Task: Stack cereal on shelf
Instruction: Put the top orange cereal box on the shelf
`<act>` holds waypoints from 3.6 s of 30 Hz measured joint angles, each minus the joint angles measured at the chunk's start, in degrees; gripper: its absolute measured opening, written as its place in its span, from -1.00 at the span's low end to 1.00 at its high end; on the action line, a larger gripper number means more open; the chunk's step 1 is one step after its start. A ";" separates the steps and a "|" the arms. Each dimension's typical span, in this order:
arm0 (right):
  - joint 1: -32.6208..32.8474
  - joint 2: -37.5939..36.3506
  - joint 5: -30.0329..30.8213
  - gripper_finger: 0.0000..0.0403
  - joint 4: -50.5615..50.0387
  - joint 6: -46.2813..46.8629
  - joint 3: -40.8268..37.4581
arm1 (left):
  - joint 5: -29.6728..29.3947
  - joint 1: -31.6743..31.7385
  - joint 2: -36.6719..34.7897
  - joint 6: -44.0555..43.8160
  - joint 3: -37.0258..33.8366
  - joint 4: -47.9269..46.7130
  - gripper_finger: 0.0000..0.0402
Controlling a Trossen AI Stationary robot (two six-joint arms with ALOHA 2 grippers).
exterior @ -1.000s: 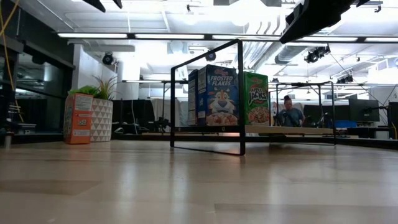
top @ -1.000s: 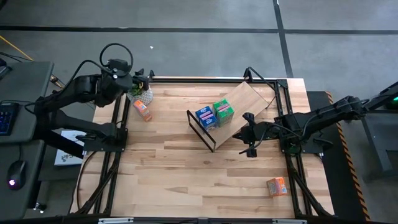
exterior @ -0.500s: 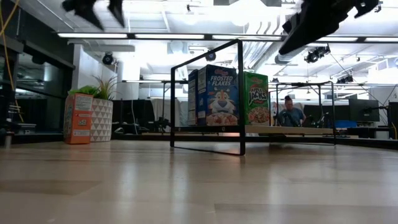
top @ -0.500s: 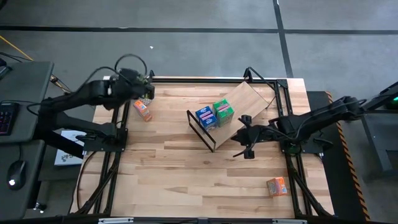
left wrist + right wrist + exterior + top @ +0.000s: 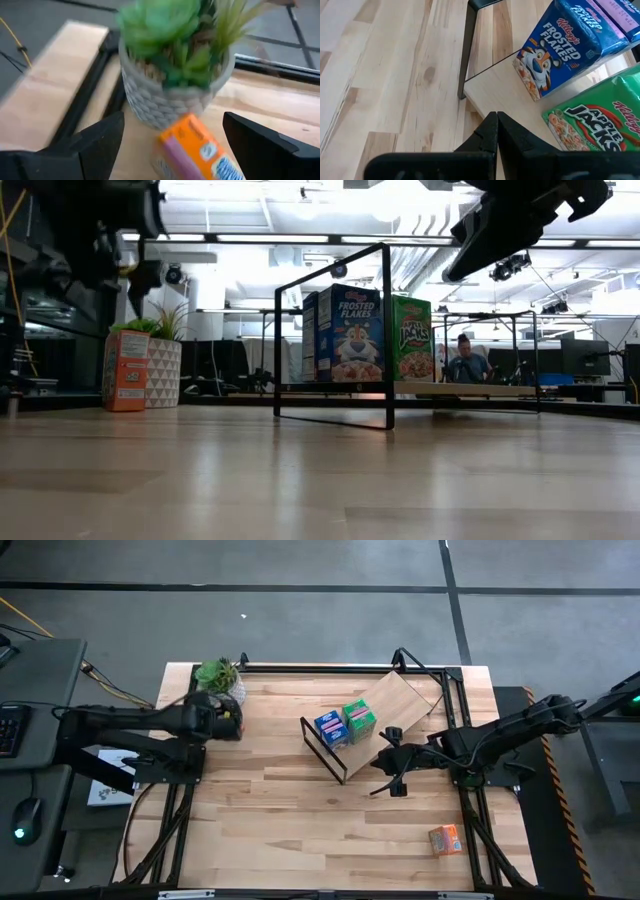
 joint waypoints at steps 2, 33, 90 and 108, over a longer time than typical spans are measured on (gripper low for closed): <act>0.00 -0.02 0.01 -1.00 0.09 -0.04 0.00 | -0.40 -2.62 -0.02 -5.03 -2.27 2.24 0.65; 0.02 -0.07 0.28 -1.00 0.26 0.98 0.00 | 1.24 -2.00 9.95 -8.04 -5.58 13.89 0.65; 5.40 11.68 -20.83 -0.64 56.67 -0.02 0.02 | 3.70 -47.60 19.41 80.77 12.17 66.76 -0.20; 8.75 30.57 3.70 0.52 17.23 -10.55 31.03 | 3.08 -49.41 19.02 80.42 15.06 66.80 -0.20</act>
